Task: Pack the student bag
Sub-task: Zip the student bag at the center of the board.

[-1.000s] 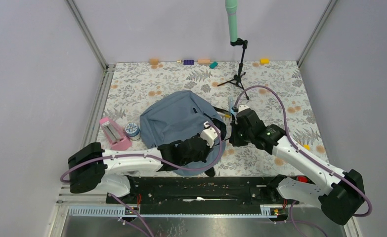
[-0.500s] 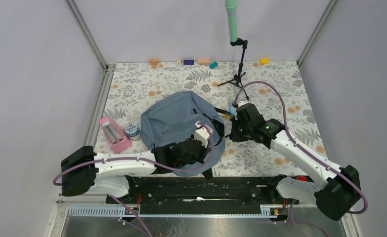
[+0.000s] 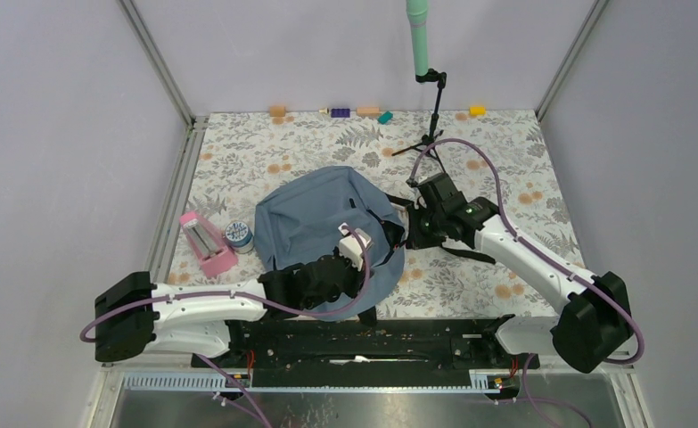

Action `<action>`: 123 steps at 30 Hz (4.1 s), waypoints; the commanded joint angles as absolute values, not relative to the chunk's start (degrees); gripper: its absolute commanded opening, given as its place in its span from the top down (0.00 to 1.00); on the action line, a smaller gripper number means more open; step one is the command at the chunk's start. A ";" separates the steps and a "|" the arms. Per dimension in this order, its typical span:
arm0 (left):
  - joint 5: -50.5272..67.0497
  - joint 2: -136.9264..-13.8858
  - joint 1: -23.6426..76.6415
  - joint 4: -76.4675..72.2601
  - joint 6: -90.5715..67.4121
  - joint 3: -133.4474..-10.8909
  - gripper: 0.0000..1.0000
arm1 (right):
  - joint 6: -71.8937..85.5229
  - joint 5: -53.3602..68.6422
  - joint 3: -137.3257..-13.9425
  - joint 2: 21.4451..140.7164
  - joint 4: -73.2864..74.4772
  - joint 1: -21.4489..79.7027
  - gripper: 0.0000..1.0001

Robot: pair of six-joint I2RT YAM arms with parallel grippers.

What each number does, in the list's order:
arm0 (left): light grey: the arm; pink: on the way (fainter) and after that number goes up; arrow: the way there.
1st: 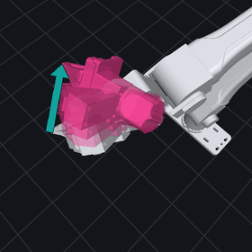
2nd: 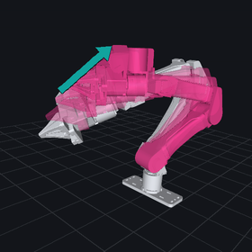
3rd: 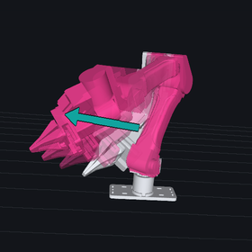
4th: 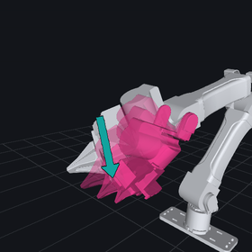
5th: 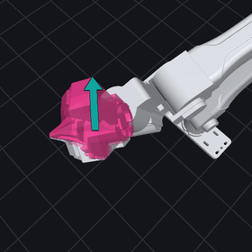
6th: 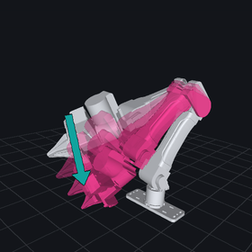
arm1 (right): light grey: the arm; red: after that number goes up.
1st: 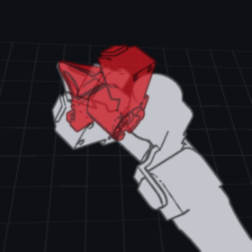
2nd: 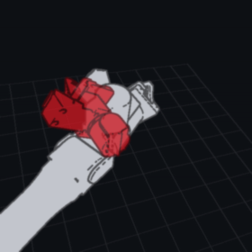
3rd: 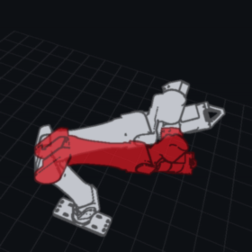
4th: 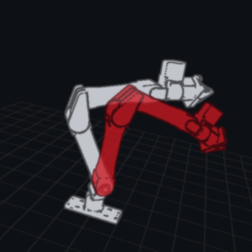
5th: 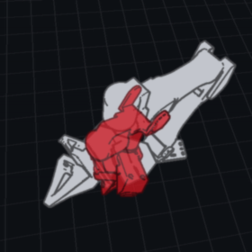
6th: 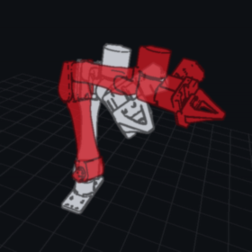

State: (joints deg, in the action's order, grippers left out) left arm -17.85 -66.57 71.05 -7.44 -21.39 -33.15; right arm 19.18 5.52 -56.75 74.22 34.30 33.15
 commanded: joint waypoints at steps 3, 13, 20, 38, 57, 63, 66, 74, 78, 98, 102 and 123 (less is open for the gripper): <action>-20.08 -62.27 72.95 8.22 -23.90 -29.71 1.00 | 13.13 -14.45 -58.58 71.27 34.25 22.22 1.00; -18.50 -63.45 72.95 8.71 -19.09 -38.10 0.60 | 11.68 8.87 -58.17 59.79 41.23 22.33 1.00; -18.87 -70.30 72.95 3.79 -16.81 -48.88 0.03 | 11.54 12.19 -58.20 58.64 45.69 29.22 1.00; -17.20 -84.75 75.75 -14.15 -19.45 -49.73 0.08 | 15.14 16.10 -60.05 58.59 45.34 33.46 1.00; -28.04 -85.22 88.62 -9.02 -16.30 -41.14 1.00 | 11.86 -21.03 -71.80 73.81 49.05 33.30 1.00; -29.79 -85.11 92.81 -6.67 -19.57 -39.88 1.00 | 9.44 -26.69 -76.66 79.80 49.11 31.64 1.00; -30.53 -85.08 94.28 -5.70 -20.95 -39.78 1.00 | 8.47 -26.53 -78.65 81.82 49.05 29.93 1.00; -30.81 -82.17 95.53 -3.74 -22.40 -39.47 1.00 | 4.98 -23.97 -82.17 86.95 45.41 27.37 1.00; -29.50 -78.73 95.62 -3.18 -21.97 -38.58 1.00 | 3.62 -23.01 -83.62 90.49 42.91 27.16 1.00; -21.83 -76.73 95.62 -5.28 -18.93 -37.92 1.00 | 3.85 -16.73 -90.03 100.56 33.71 27.13 1.00; -25.04 -76.09 95.50 -4.13 -20.56 -39.28 0.99 | 4.36 -15.77 -91.72 100.49 34.80 27.16 1.00; -15.65 -61.21 70.18 17.40 -25.21 -51.42 0.01 | 10.72 1.71 -78.78 76.27 40.04 27.16 0.12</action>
State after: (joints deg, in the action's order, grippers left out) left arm -19.86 -67.90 76.09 11.00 -23.90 -52.56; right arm 7.49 -3.51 -80.66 77.08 40.49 26.98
